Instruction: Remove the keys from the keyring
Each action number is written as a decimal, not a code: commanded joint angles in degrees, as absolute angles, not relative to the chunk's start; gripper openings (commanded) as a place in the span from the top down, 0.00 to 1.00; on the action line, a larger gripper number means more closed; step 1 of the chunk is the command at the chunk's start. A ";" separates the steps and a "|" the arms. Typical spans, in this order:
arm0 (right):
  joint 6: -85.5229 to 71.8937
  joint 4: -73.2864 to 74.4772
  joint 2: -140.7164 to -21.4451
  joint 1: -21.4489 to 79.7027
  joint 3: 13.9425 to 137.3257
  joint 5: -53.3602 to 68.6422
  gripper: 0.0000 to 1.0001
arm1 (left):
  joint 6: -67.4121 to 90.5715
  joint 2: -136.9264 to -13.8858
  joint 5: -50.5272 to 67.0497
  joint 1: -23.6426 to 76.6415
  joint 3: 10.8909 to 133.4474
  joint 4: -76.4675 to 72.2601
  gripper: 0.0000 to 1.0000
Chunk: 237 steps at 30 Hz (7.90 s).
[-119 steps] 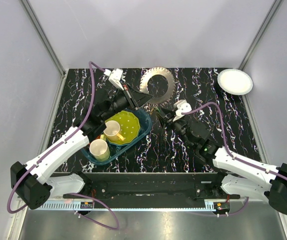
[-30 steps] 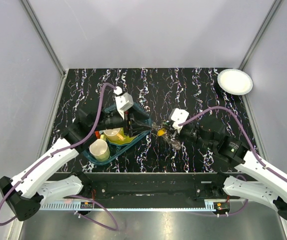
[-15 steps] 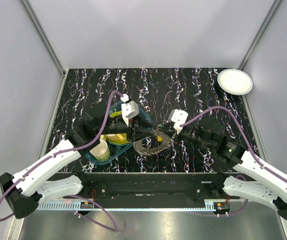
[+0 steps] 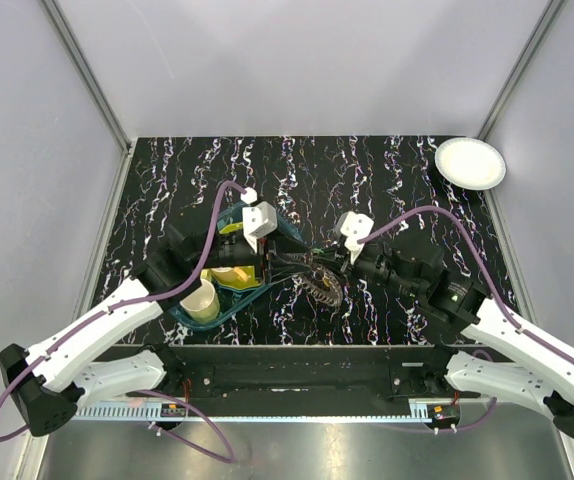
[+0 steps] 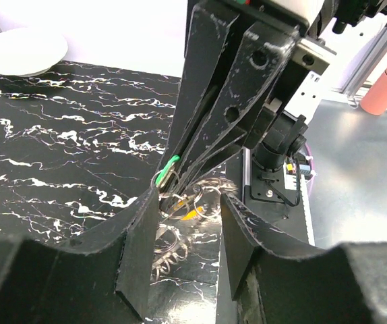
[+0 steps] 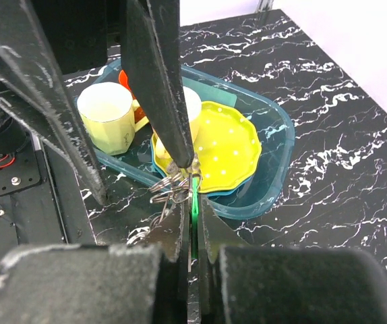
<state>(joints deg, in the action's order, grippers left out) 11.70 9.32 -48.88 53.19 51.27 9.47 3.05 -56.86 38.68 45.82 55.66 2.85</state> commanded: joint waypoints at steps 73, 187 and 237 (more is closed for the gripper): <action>15.46 38.23 -48.43 53.09 68.03 14.50 1.00 | -13.62 -63.46 39.11 51.42 64.42 9.66 0.51; 29.08 31.99 -51.24 53.17 66.71 17.58 0.96 | -14.15 -64.34 39.46 54.14 59.59 7.82 1.00; 46.23 34.19 -52.91 54.32 68.82 13.10 1.00 | -5.89 -67.59 40.60 50.63 63.02 9.50 1.00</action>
<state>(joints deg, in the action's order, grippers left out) 41.89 42.54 -54.52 53.52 68.62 11.62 -8.32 -66.61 37.41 51.11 61.49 10.98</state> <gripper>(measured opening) 0.029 0.008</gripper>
